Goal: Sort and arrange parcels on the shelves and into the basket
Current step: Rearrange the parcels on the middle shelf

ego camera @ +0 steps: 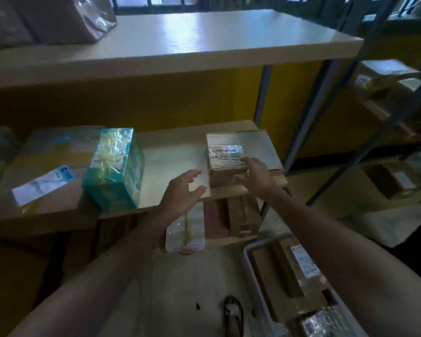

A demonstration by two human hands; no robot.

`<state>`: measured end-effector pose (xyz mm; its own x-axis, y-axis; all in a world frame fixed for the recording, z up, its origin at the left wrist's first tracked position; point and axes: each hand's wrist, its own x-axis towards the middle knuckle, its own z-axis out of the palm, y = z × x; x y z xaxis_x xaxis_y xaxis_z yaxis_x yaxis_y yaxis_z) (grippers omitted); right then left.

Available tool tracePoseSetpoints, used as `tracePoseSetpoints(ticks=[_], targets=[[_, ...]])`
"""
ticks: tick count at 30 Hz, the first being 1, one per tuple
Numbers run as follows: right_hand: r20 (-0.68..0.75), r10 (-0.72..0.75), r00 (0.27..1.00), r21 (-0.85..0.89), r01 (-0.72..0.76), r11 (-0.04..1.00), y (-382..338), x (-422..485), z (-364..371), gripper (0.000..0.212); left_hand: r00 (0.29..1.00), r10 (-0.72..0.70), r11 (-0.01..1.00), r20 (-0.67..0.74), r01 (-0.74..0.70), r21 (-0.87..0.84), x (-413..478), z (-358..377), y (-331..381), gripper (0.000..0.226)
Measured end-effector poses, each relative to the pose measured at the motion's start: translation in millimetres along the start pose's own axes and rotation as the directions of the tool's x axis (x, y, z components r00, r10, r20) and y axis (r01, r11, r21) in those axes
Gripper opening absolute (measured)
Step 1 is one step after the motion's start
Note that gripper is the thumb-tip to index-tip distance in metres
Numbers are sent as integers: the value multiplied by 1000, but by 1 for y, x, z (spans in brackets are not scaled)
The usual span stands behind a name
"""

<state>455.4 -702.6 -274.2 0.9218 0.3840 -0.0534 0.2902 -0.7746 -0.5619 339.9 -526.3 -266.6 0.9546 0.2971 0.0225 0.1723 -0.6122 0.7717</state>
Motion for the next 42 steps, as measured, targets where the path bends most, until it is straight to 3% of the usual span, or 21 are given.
tracePoseSetpoints(ticks=[3,7,12,14,18,20,22,24,27,30,33,35,36,40,42], targets=[[39,-27,999,-96,30,995,19,23,12,61,998,-63,998,23,64,-11,16,14,-16,46],[105,-124,987,-121,137,983,36,55,17,44,990,-138,990,20,138,10,47,29,-31,46],[206,-252,946,-183,290,939,46,84,13,51,982,-187,980,13,185,68,57,42,-46,46],[242,-320,916,-138,359,923,43,93,9,44,981,-196,976,1,195,93,57,40,-52,52],[172,-434,884,19,437,899,19,116,-3,31,986,-166,969,-34,169,180,63,29,-60,74],[178,-416,892,109,402,909,2,126,-15,25,990,-136,970,-48,142,199,65,24,-58,87],[320,-368,873,263,292,920,-14,132,-28,23,992,-101,976,-73,113,189,68,17,-56,103],[496,-314,809,377,125,918,-30,136,-37,25,995,-84,990,-43,89,105,68,9,-55,116],[578,-221,785,438,-70,896,-39,138,-36,25,986,-146,980,78,155,-122,61,7,-50,112],[563,-102,820,567,-294,770,-36,130,-25,32,972,-214,903,94,234,-360,57,10,-43,98],[497,-95,863,612,-270,744,-35,120,-6,54,945,-287,723,158,322,-612,59,9,-43,65],[458,-199,866,637,-164,753,-40,115,6,56,931,-308,618,197,353,-702,59,10,-44,37],[450,-257,855,645,-112,756,-43,113,12,52,924,-327,594,197,363,-718,59,11,-46,33],[419,-253,872,664,-105,740,-45,111,26,39,923,-364,618,128,342,-708,59,15,-54,38],[385,-183,905,669,-137,730,-43,111,34,37,944,-314,703,98,301,-645,56,15,-56,62]])
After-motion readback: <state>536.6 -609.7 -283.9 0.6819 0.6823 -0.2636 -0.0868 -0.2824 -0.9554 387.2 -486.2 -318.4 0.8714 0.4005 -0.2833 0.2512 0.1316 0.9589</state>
